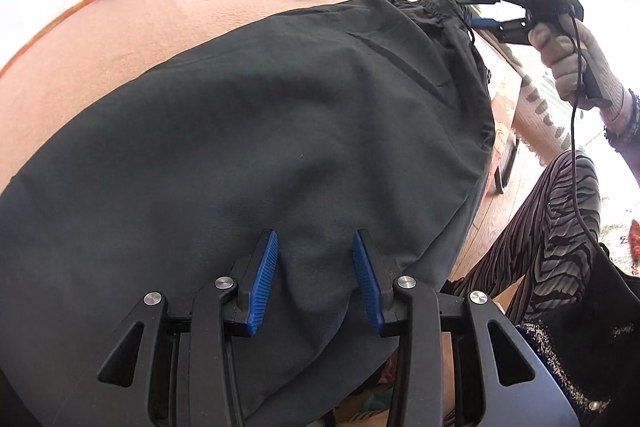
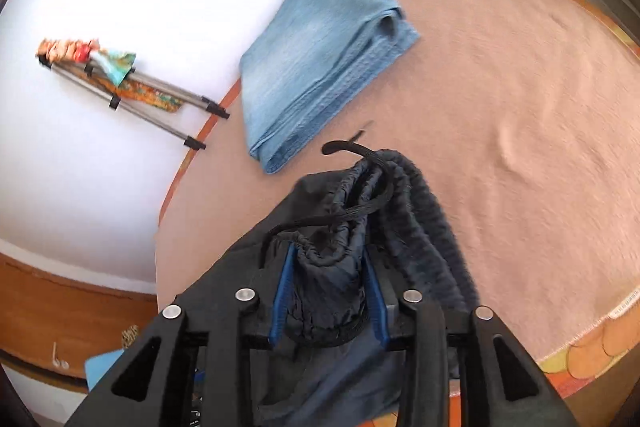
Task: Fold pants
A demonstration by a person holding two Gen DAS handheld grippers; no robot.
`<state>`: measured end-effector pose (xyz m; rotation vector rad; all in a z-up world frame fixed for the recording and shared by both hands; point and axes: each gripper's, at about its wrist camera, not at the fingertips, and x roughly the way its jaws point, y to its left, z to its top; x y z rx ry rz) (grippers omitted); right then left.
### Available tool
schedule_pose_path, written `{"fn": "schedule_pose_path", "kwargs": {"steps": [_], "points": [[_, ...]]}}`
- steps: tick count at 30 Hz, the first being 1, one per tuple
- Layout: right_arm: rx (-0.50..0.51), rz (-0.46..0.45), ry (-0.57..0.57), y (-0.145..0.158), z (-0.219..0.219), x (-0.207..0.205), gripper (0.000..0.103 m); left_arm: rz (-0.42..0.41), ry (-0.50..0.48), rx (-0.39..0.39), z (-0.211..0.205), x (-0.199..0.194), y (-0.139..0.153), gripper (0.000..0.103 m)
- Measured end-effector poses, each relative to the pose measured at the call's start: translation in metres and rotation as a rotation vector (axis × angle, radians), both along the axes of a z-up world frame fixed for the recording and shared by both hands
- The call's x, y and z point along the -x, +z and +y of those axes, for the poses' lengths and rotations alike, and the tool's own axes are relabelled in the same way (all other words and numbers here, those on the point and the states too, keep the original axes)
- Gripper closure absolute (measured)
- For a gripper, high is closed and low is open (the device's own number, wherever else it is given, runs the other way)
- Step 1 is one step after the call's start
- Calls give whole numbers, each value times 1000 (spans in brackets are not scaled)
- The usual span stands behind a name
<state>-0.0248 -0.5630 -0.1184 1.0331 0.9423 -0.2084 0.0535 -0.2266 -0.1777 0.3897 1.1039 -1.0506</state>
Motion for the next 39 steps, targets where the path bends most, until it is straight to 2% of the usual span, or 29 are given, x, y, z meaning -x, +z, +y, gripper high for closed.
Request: {"fn": "schedule_pose_path", "kwargs": {"steps": [4,5,6,8,10,12,16,18,19,20,21,23,24,25,26,29,33,36,39], "points": [[-42,-12,-22,0,-23,42,56,25,2,6,0,-3,2,65],[-31,-21,-10,3,-23,45,50,25,-4,4,0,-2,3,65],[-16,-19,13,6,-21,44,39,14,-19,4,-1,1,6,65],[9,-4,75,8,-14,36,29,-28,-54,-5,-1,10,15,65],[-8,20,117,3,-1,25,29,-70,-85,-11,0,21,23,59],[-39,32,135,1,8,16,29,-91,-123,-18,1,32,29,58],[0,89,189,2,35,-5,29,-170,-188,-80,-1,51,26,57],[58,145,207,1,47,-15,28,-189,-181,-104,-4,51,20,57],[121,195,215,0,51,-20,29,-187,-172,-109,-5,49,17,57],[178,238,221,-1,55,-24,41,-198,-167,-117,-6,48,15,57],[207,267,226,-3,56,-26,60,-217,-167,-130,-6,48,13,57],[181,268,207,-6,50,-22,70,-249,-167,-151,-4,46,8,57],[165,248,186,-3,47,-18,75,-246,-162,-151,-3,43,6,64],[168,232,171,2,43,-14,79,-236,-156,-147,-2,40,5,86],[180,218,162,7,41,-10,83,-227,-153,-138,-1,37,5,96],[192,163,143,24,36,0,89,-243,-142,-95,3,35,13,100],[219,122,149,42,39,12,91,-184,-123,-1,11,38,37,101],[245,123,143,43,46,29,91,-200,-182,0,13,58,42,101],[271,190,159,23,53,40,92,-172,-224,-32,11,69,26,101]]}}
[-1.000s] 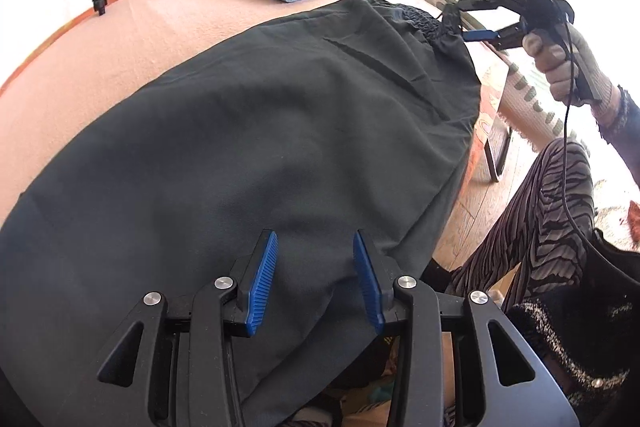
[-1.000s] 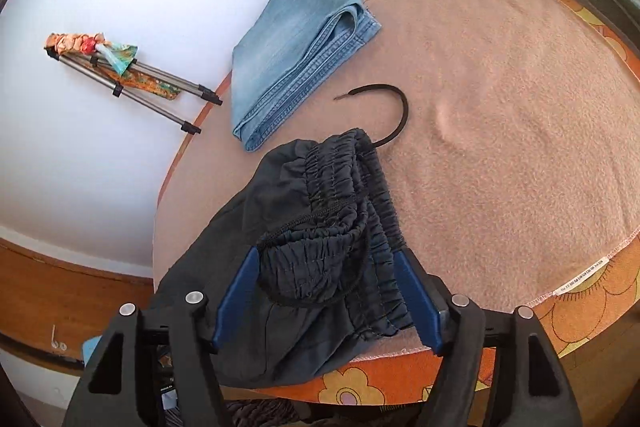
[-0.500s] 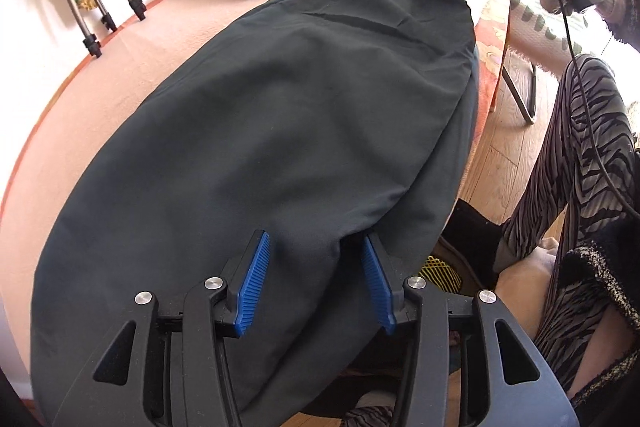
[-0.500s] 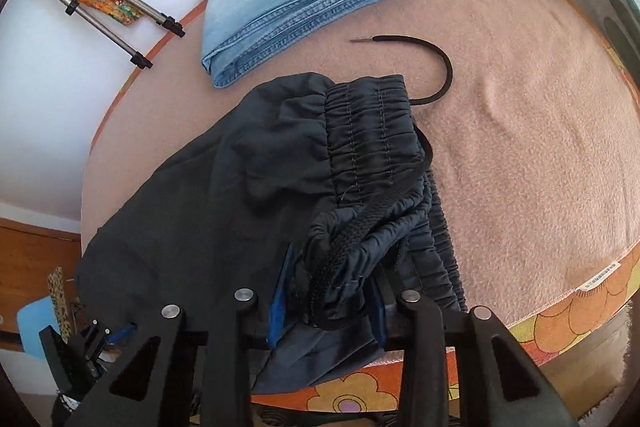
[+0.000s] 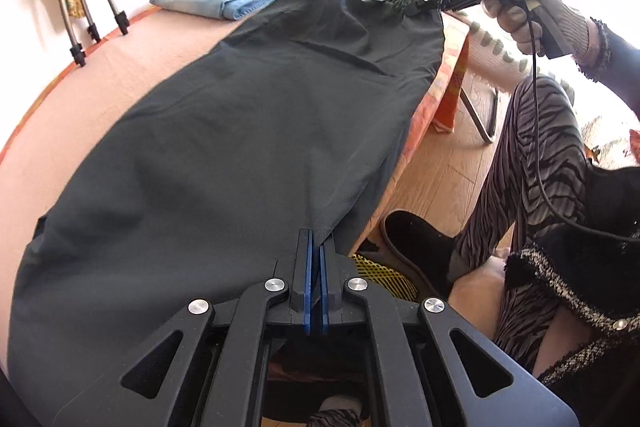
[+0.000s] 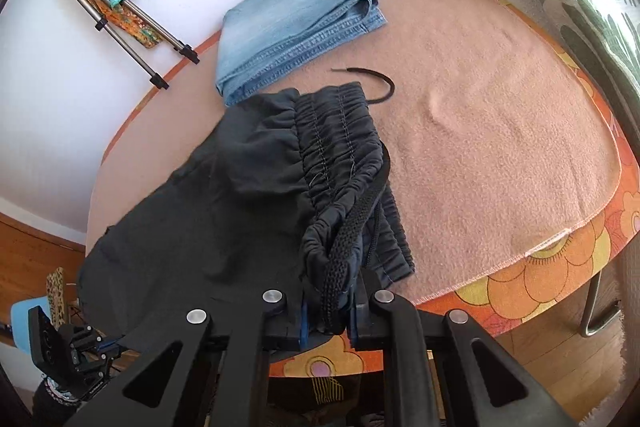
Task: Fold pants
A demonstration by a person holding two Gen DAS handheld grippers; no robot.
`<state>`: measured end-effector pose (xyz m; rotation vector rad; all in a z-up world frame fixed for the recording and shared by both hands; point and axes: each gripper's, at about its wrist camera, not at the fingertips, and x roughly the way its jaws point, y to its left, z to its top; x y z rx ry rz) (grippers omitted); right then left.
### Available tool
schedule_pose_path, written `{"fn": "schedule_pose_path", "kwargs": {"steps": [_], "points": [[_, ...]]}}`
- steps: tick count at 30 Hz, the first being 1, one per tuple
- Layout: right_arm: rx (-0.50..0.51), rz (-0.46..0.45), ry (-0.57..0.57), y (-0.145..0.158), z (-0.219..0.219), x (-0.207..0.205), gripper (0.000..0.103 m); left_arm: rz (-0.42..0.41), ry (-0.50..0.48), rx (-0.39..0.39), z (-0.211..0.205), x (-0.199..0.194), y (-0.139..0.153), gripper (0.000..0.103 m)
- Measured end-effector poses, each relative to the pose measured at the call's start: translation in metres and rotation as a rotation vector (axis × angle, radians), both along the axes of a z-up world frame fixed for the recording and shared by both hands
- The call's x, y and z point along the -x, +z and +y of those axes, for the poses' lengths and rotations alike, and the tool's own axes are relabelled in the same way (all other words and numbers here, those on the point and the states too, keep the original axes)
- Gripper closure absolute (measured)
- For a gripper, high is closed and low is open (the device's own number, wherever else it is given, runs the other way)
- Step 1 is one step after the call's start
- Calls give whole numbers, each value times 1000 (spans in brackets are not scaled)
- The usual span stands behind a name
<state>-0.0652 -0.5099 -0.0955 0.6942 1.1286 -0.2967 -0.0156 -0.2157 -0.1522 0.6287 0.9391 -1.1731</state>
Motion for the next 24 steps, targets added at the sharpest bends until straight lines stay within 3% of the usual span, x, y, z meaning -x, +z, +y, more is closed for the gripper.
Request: {"fn": "schedule_pose_path", "kwargs": {"steps": [5,7,8,9,10,13,17,24], "points": [[2,69,-21,-30,-11,-2,91,40,8,-30,-9,-1,-16,99],[25,98,13,-29,-9,-8,89,32,20,-23,-4,0,-9,84],[48,116,35,-24,-7,-10,82,37,31,-10,3,-1,-3,79],[90,134,46,-17,-5,-10,67,37,50,4,9,-5,3,71],[144,140,50,-7,-2,-10,62,36,78,19,18,-10,10,65],[257,82,73,27,5,-13,61,19,198,58,50,-35,29,61],[300,-20,140,63,25,-36,61,-30,418,105,108,-80,50,61],[261,-137,314,80,77,-104,61,-43,790,141,233,-144,67,61]]}}
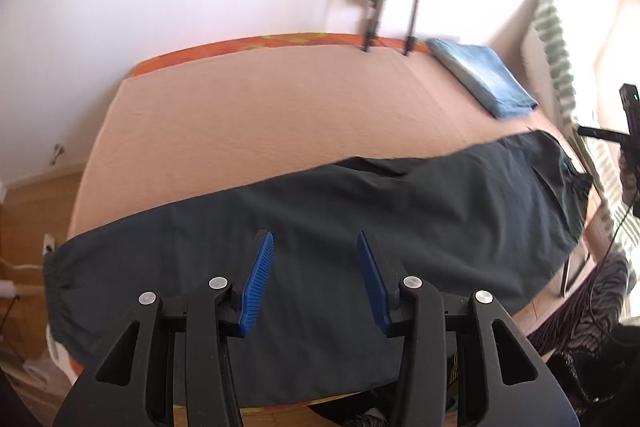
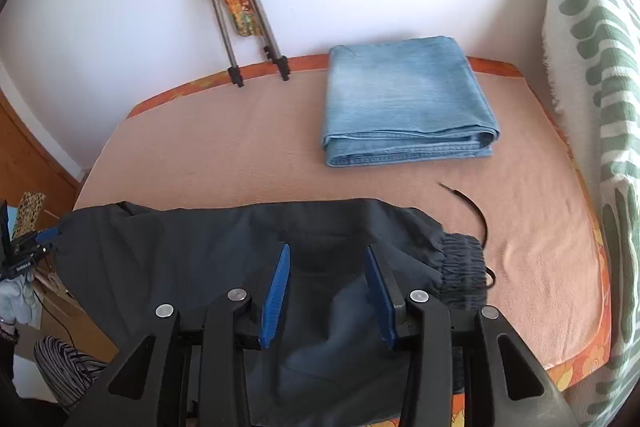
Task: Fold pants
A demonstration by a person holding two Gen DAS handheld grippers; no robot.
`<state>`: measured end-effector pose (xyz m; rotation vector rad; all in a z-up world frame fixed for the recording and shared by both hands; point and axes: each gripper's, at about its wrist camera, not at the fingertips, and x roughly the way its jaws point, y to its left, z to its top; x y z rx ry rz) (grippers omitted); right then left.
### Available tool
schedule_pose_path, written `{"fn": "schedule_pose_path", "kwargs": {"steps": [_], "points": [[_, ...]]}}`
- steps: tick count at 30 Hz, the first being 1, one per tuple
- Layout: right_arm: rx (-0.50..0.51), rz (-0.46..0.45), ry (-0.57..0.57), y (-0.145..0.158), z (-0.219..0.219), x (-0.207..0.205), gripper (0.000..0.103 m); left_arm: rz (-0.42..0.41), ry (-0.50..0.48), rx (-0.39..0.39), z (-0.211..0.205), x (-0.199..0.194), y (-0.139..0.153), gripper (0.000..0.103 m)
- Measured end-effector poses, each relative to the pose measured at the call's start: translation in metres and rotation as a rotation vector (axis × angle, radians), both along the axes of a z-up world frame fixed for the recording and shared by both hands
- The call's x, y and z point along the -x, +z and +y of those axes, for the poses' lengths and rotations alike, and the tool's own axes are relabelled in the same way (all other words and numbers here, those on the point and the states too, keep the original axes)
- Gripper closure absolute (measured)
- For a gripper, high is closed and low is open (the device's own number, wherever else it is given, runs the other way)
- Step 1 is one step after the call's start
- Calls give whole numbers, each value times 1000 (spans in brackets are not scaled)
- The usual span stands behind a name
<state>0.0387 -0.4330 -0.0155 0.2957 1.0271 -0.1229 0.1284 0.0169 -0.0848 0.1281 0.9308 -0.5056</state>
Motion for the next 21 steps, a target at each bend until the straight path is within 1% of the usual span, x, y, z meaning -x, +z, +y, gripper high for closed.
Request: {"fn": "schedule_pose_path", "kwargs": {"steps": [1,2,3,5,8,11,13,15,18,21], "points": [[-7,-10,39,0,9,-9,59,-2,46,0,19,-7,3,61],[-10,-20,80,0,19,-18,54,-9,89,-10,36,-12,5,61],[-5,-38,120,-1,31,-27,52,-9,123,-23,52,-17,7,61],[19,-63,193,0,51,-46,49,-24,184,-57,80,-27,10,60],[26,-73,323,-4,84,-76,48,7,234,-69,107,-40,0,60],[41,-33,437,-18,111,-111,49,52,251,-86,115,-52,-24,60],[27,-12,509,-30,125,-133,50,89,266,-80,119,-59,-41,60],[6,5,609,-45,140,-150,50,121,282,-75,119,-68,-56,60],[26,47,742,-68,164,-169,49,138,288,-76,118,-77,-65,60],[27,96,822,-93,181,-179,52,126,236,-60,95,-83,-58,60]]}}
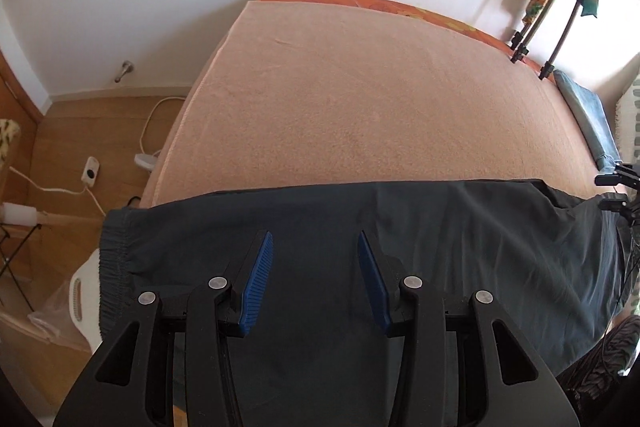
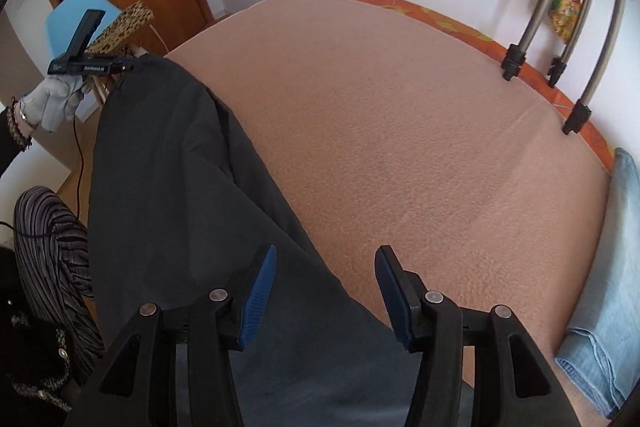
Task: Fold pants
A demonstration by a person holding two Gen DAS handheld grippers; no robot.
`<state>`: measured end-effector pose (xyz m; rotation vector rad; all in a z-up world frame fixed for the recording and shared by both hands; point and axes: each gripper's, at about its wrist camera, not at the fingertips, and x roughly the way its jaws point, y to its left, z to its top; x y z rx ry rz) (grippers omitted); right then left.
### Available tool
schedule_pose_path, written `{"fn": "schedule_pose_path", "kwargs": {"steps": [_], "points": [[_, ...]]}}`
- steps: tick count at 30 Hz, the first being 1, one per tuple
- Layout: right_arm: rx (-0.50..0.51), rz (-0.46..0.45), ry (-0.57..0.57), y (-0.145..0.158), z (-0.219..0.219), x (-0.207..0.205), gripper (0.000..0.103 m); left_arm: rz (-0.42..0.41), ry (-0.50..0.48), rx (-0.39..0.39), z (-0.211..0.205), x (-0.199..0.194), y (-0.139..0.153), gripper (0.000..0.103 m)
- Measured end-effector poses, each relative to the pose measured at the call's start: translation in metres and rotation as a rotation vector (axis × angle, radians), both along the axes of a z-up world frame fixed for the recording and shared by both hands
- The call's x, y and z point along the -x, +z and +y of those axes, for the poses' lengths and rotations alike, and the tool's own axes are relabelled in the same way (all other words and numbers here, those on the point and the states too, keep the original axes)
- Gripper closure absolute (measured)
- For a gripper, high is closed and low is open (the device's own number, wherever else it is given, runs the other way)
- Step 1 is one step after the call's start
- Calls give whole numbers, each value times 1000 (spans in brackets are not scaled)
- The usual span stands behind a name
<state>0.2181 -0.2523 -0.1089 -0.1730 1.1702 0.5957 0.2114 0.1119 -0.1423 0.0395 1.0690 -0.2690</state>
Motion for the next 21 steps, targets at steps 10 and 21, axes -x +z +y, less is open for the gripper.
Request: {"fn": "schedule_pose_path", "kwargs": {"steps": [10,21], "points": [[-14,-6,112,-7,19,38,103,-58,-340,145,-150,1,35,60],[-16,-9,161,-16,46,87,97,90,-655,176,-268,33,-12,60]]}}
